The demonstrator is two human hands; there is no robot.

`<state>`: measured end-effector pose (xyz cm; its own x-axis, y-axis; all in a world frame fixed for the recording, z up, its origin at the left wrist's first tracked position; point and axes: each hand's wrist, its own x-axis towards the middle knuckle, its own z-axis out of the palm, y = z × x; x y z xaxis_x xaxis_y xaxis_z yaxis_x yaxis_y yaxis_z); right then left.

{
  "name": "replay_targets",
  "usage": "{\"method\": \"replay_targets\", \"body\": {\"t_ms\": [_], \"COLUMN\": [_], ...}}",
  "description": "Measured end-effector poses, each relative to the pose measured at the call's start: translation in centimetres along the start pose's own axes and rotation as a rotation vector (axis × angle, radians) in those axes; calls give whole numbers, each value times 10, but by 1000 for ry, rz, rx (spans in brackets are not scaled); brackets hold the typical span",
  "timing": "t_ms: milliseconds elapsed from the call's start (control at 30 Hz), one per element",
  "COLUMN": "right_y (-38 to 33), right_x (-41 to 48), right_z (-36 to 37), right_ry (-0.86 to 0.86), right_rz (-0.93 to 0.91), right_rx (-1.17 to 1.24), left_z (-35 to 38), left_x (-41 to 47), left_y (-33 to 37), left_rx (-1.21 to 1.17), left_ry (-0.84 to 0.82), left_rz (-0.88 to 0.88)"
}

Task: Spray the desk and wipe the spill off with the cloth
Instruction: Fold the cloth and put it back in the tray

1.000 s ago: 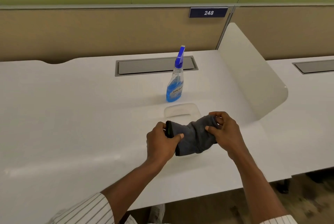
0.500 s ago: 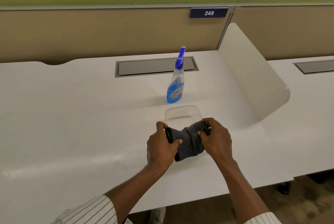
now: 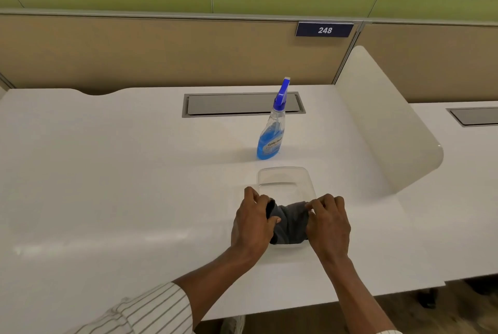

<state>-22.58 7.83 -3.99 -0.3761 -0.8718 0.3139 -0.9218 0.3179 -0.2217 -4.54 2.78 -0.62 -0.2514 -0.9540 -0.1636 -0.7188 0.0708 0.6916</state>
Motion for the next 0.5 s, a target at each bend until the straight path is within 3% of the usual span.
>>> {"method": "replay_targets", "body": {"t_ms": [500], "right_y": [5], "right_x": [5], "right_z": [-1], "right_ry": [6], "right_rz": [11], "right_rx": [118], "left_z": [4], "left_x": [-7], "left_y": [-7], "left_rx": [12], "left_ry": [109], "left_rz": [-156]}}
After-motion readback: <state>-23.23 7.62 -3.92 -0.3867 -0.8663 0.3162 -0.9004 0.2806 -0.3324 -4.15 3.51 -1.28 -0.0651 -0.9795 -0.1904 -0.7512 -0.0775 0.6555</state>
